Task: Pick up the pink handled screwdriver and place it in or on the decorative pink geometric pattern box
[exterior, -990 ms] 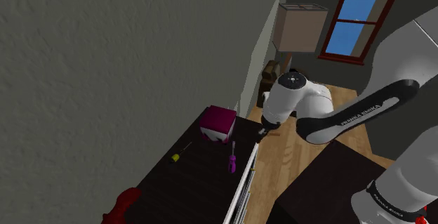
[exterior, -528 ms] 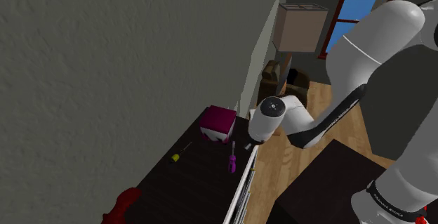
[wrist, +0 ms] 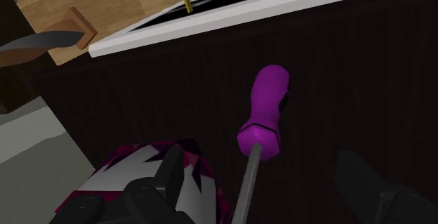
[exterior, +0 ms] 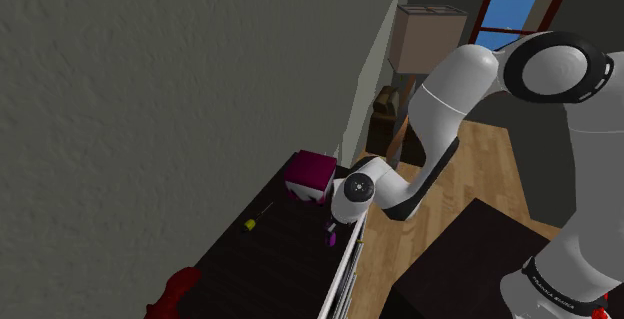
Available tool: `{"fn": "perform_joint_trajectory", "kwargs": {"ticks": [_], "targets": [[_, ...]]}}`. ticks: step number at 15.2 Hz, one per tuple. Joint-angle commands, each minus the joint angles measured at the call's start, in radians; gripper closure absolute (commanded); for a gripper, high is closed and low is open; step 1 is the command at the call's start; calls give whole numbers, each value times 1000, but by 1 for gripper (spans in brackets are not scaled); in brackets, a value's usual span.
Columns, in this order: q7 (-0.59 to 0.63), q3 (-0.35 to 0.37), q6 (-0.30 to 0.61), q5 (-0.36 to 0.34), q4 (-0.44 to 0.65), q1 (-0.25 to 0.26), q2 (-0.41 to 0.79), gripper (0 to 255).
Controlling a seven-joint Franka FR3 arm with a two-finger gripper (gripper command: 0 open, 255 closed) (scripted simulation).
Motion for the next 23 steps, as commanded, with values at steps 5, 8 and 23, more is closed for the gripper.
{"fn": "perform_joint_trajectory", "kwargs": {"ticks": [5,8,23], "targets": [[67,-39,-3,-89,70,35,99,0],[87,-60,3,-127,110,42,150,0],[86,-60,3,-126,110,42,150,255]]}}
